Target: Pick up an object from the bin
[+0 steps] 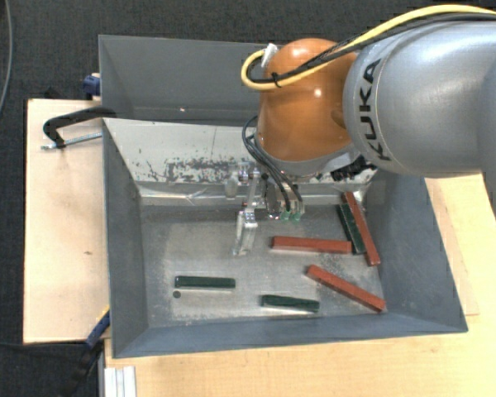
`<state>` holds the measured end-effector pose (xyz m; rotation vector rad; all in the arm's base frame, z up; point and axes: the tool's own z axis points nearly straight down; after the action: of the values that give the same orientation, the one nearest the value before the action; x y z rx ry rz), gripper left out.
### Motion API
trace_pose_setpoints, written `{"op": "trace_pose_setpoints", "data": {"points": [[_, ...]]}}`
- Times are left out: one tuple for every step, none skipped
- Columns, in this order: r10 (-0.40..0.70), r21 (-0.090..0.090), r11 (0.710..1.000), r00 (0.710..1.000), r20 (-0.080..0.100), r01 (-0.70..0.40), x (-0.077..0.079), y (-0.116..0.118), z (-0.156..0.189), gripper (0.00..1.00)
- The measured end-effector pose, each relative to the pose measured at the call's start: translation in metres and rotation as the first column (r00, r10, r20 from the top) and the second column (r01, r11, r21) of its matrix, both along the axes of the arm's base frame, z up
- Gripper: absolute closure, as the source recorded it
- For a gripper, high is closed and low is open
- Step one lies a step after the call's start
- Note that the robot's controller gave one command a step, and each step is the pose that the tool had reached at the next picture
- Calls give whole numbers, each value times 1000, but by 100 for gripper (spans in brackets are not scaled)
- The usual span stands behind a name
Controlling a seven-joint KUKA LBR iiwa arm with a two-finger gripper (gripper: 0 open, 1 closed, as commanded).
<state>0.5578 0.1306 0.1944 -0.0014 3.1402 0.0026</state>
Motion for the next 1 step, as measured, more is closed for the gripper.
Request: {"op": "trace_pose_setpoints", "data": {"points": [[-46,1,999,999,4,46,-27,25,-67,0]]}}
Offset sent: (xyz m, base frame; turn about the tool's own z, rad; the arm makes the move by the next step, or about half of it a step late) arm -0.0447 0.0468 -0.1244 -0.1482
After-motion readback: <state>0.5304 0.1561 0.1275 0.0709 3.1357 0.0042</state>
